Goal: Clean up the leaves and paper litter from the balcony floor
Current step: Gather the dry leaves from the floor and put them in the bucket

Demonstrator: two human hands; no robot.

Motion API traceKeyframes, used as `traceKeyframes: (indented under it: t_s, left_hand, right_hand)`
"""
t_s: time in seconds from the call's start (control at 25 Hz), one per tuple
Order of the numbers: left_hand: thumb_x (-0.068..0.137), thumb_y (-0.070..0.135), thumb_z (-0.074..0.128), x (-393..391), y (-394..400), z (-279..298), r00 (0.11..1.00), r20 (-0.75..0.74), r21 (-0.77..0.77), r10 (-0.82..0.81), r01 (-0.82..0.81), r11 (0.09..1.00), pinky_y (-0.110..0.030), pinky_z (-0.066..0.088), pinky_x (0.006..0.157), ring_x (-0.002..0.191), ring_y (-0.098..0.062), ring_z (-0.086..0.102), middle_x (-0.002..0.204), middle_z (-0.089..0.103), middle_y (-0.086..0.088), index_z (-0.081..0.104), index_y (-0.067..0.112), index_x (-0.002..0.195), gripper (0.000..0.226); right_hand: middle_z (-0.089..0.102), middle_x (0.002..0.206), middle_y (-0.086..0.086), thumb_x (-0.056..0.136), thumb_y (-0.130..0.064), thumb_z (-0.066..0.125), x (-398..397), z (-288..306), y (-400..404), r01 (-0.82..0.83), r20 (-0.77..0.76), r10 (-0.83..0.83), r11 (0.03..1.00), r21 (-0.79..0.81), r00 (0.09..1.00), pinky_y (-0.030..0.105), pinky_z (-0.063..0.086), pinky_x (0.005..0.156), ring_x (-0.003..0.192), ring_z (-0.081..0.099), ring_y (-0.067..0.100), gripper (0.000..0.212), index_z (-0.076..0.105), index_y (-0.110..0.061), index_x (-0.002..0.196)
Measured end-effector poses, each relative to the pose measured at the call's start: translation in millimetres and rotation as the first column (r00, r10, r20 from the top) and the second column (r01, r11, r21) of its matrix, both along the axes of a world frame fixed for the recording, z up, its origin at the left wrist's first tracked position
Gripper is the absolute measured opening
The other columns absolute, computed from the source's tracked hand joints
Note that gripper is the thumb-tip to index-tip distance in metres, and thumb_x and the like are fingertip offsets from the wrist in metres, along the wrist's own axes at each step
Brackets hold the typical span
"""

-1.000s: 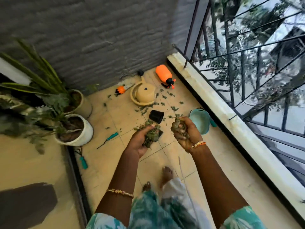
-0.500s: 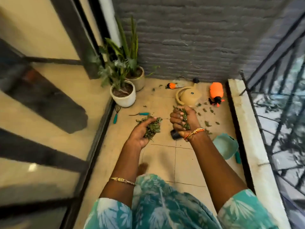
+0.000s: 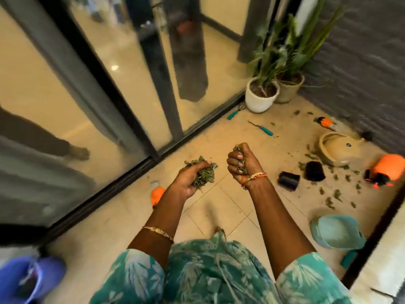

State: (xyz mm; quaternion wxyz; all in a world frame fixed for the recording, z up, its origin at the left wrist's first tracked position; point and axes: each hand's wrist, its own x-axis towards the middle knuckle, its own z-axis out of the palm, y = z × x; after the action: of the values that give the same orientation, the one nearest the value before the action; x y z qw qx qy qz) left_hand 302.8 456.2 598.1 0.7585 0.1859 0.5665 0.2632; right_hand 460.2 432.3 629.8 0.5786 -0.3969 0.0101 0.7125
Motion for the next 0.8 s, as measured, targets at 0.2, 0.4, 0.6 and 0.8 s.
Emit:
traceKeyframes:
  t_s: [0.2,0.4,0.6,0.8]
  left_hand:
    - [0.084,0.008,0.069,-111.1,-69.9,-19.0,0.975,-0.043,-0.003,0.218,-0.219,0.976,-0.02,0.05,0.044,0.05,-0.012,0.066,0.067,0.07,-0.006,0.067,0.004,0.088,0.006]
    - [0.085,0.01,0.068,-248.6,-172.2,-36.2,0.916,-0.041,-0.051,0.4,-0.402,0.914,-0.019,0.049,0.045,0.052,-0.012,0.065,0.074,0.07,-0.008,0.066,0.002,0.101,0.018]
    - [0.08,0.014,0.074,-363.5,-253.8,-54.4,0.808,-0.09,-0.065,0.582,-0.588,0.806,-0.022,0.052,0.052,0.061,-0.014,0.066,0.091,0.069,-0.011,0.065,-0.002,0.116,0.04]
    - [0.08,0.012,0.073,-448.5,-280.5,-75.2,0.699,-0.077,-0.125,0.711,-0.715,0.688,-0.02,0.05,0.046,0.053,-0.012,0.066,0.09,0.068,-0.012,0.061,-0.004,0.122,0.047]
  right_hand:
    - [0.028,0.038,-0.009,0.092,-0.02,0.036,-102.8,-28.3,-28.2,-0.242,0.07,0.247,0.967,-0.074,0.966,0.009,0.014,0.029,0.027,0.023,0.004,0.053,0.038,-0.022,0.04]
    - [0.027,0.04,-0.008,0.091,-0.022,0.037,-238.2,-48.3,-95.8,-0.458,0.135,0.484,0.869,-0.189,0.864,0.008,0.017,0.031,0.029,0.023,0.006,0.05,0.037,-0.021,0.042]
    - [0.03,0.04,-0.007,0.09,-0.024,0.038,-364.7,-66.3,-160.6,-0.645,0.104,0.687,0.715,-0.269,0.719,0.008,0.016,0.033,0.03,0.026,0.006,0.036,0.034,-0.019,0.055]
    - [0.033,0.04,-0.006,0.088,-0.022,0.037,-476.5,-75.4,-168.7,-0.761,0.127,0.818,0.571,-0.308,0.562,0.008,0.018,0.032,0.03,0.027,0.007,0.031,0.036,-0.017,0.057]
